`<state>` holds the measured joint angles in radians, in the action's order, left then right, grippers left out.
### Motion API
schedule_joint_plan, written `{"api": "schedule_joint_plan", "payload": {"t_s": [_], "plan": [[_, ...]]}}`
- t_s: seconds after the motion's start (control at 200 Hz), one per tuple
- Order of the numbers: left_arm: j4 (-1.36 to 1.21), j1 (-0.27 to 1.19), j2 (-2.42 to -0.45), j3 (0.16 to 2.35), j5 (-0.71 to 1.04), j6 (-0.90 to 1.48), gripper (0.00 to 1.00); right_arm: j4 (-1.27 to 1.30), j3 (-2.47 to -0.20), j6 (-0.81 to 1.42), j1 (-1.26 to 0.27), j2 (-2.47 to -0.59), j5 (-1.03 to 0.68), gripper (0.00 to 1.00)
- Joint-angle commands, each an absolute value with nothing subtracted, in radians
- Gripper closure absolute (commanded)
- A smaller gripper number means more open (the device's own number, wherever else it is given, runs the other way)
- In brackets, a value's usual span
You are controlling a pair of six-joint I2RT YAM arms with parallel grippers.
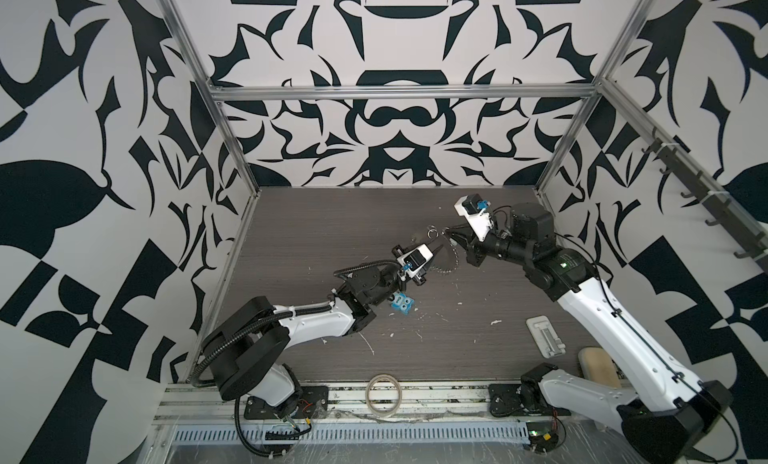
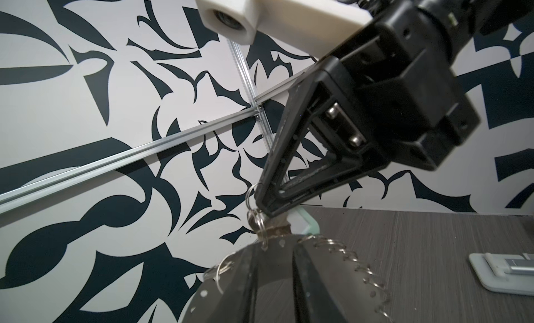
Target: Remove the keys from the keyring
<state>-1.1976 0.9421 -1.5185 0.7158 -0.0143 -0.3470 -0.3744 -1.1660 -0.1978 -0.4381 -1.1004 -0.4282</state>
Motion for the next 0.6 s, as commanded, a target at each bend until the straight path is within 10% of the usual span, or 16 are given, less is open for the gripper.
{"api": "schedule_joint_plan", "payload": {"t_s": [0.0, 0.595], "plan": [[-1.263, 0.936, -1.540, 0.751, -0.031, -0.319, 0.77, -0.301, -1.189, -0.174, -0.434, -1.067, -0.464, 1.00], [-1.243, 0.919, -1.567, 0.785, -0.030, -0.282, 0.85, -0.307, -1.183, -0.165, -0.434, -1.060, -0.499, 1.00]]}}
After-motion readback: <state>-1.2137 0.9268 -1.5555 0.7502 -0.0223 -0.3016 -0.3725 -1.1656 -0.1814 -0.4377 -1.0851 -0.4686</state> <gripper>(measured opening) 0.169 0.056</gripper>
